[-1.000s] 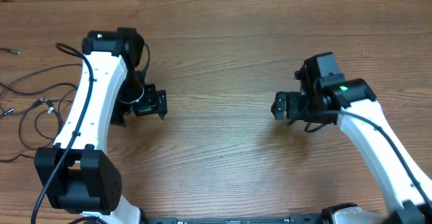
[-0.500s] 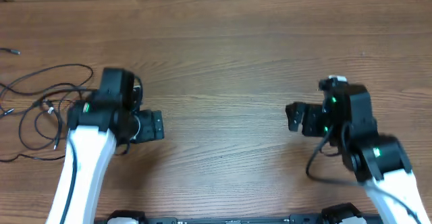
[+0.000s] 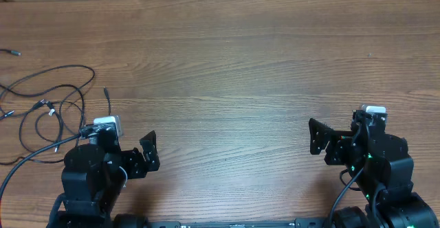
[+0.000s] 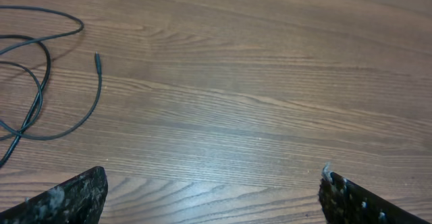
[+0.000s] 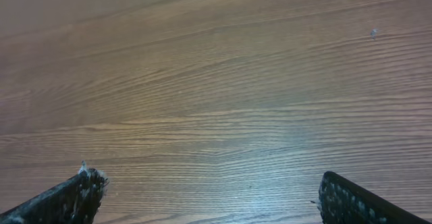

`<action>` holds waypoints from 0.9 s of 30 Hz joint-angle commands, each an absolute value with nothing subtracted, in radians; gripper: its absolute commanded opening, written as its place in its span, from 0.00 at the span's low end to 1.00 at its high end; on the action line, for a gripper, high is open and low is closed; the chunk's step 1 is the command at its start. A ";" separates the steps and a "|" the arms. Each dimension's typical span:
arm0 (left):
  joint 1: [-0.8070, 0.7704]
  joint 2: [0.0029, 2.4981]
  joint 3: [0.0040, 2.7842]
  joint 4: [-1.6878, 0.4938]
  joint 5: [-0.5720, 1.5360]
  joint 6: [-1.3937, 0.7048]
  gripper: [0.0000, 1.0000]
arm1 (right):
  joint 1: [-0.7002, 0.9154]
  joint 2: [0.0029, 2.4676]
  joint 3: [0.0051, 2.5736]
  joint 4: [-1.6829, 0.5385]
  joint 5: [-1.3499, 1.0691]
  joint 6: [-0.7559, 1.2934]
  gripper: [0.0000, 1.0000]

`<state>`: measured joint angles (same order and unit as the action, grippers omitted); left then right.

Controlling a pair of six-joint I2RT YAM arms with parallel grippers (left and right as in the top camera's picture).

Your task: Untangle cables

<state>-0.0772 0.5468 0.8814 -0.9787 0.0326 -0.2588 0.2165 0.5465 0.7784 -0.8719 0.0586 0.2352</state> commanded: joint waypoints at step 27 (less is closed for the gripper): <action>-0.079 0.548 0.865 -0.999 0.019 -0.262 0.99 | 0.212 0.545 0.770 -0.873 0.081 0.241 1.00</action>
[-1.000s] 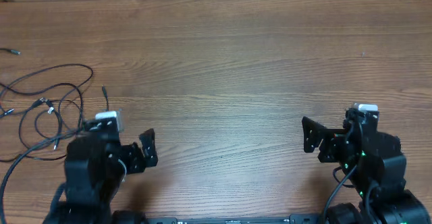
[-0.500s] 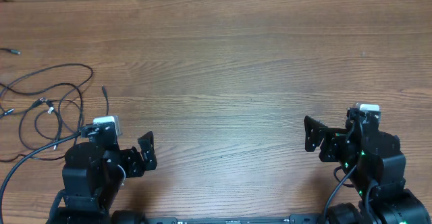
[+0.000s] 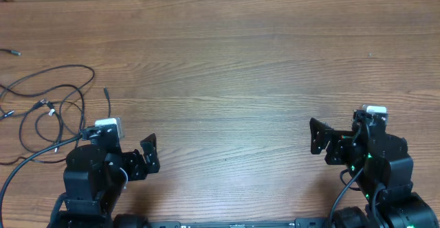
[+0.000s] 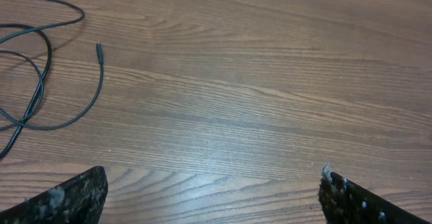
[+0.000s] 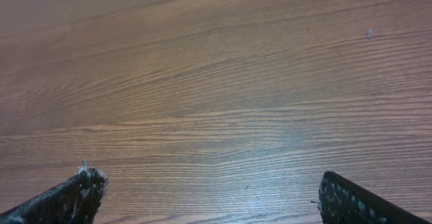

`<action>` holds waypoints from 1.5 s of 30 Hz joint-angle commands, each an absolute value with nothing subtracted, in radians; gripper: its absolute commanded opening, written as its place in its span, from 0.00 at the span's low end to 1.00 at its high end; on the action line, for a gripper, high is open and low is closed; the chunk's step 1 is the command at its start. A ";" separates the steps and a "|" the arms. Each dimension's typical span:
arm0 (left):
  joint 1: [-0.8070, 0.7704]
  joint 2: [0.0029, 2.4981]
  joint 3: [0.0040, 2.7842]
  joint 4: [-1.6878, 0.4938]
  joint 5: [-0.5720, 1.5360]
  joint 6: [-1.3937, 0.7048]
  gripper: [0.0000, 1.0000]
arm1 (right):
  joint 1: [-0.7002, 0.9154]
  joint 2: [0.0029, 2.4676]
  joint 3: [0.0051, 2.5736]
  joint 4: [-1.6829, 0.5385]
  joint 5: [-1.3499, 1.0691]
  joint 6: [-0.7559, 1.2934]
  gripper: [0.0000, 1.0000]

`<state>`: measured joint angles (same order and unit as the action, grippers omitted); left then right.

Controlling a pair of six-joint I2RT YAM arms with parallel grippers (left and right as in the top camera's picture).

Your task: Untangle cables

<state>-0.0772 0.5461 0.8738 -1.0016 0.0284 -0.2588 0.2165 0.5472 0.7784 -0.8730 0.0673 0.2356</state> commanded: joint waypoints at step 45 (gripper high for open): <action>-0.079 0.548 0.865 -0.999 0.019 -0.262 1.00 | 0.177 0.003 0.072 0.187 0.117 0.174 1.00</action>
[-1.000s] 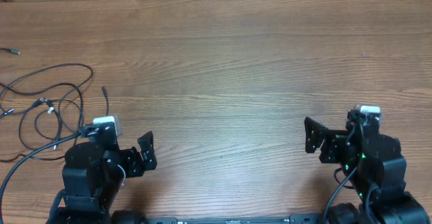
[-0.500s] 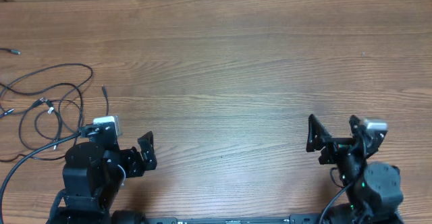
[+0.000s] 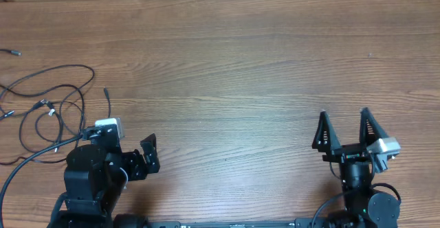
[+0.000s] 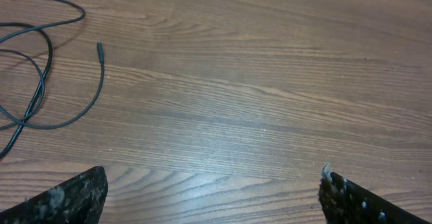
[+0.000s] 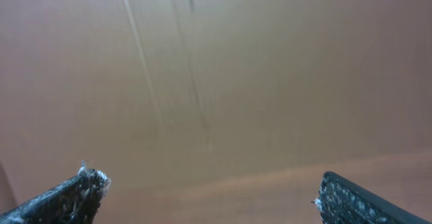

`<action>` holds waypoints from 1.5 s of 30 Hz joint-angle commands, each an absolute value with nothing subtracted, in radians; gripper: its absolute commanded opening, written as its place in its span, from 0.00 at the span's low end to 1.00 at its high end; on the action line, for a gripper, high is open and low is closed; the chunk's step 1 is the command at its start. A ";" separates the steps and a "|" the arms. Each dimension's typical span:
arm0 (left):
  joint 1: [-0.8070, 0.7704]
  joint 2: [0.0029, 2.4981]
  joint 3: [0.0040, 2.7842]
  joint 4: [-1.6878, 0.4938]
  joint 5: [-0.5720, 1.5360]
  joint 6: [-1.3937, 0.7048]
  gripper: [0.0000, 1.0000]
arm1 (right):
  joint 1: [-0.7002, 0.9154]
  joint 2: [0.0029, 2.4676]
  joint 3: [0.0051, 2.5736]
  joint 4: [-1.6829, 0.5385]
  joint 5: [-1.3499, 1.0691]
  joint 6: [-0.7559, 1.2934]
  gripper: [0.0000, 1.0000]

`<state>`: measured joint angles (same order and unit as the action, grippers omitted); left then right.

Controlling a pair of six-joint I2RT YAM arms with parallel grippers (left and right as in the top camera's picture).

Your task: Untangle cables

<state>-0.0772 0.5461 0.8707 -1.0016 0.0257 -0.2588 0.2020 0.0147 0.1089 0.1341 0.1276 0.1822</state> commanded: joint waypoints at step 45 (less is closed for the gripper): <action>-0.079 0.548 0.865 -0.999 0.019 -0.262 1.00 | 0.082 0.003 0.008 -0.084 -0.017 -0.050 1.00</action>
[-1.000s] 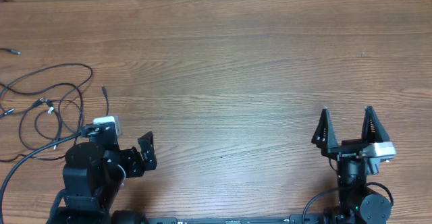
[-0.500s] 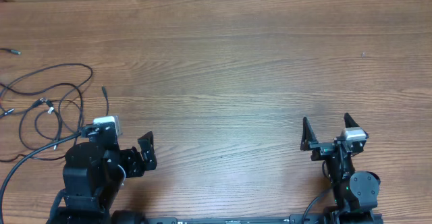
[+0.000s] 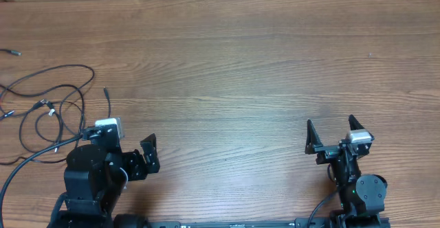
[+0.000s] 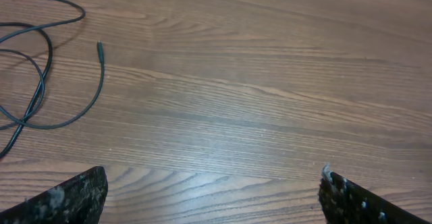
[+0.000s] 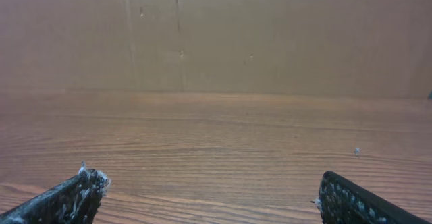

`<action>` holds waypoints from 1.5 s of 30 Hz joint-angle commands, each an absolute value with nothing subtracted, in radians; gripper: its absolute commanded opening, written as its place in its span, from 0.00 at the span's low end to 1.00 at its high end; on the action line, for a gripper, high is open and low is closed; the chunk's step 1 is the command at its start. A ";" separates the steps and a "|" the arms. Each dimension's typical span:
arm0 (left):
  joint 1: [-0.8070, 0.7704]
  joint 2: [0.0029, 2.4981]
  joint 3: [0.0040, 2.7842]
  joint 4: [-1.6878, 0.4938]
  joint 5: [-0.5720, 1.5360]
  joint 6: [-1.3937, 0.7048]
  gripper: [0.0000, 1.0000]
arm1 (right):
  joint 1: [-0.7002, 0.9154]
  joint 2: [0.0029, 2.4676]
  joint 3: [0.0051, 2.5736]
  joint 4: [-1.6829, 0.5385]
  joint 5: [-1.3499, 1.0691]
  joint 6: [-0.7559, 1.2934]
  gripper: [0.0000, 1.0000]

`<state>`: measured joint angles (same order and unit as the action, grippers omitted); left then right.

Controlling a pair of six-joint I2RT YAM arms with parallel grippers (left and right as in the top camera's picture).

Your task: Untangle cables

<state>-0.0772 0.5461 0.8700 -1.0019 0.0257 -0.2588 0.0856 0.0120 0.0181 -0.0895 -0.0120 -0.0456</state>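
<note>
A tangle of thin black cables (image 3: 51,108) lies in loops at the table's left edge, and part of it shows in the left wrist view (image 4: 40,82). One free plug end (image 3: 105,90) points toward the table's middle (image 4: 99,46). My left gripper (image 3: 130,149) sits open just right of the tangle, near the front edge, with only bare wood between its fingers (image 4: 212,197). My right gripper (image 3: 331,133) stands open at the front right, far from the cables, and is also empty (image 5: 212,197).
Another loose plug (image 3: 10,51) lies at the far left edge. A brown cardboard wall (image 5: 216,35) runs along the back of the wooden table (image 3: 227,70). A small speck (image 5: 356,152) lies on the wood at the right.
The right arm has folded lower and shifted slightly left. Its camera, which saw only the back wall, now sees the tabletop and the wall. The left arm and the cables have not moved.
Both grippers were open and empty near the front edge, the right one looking down at the wood. The left one then shifted slightly. Later the right gripper pointed at the back wall, and now it looks level across the table. The cables stayed put.
</note>
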 commanded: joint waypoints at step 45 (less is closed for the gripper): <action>-0.077 0.138 0.390 -0.558 0.072 -0.226 1.00 | 0.082 0.003 0.008 -0.084 -0.017 -0.050 1.00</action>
<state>-0.0772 0.1871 0.4480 -0.5945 0.0544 -0.2535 0.0856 0.0120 0.0181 -0.0898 -0.0189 -0.0486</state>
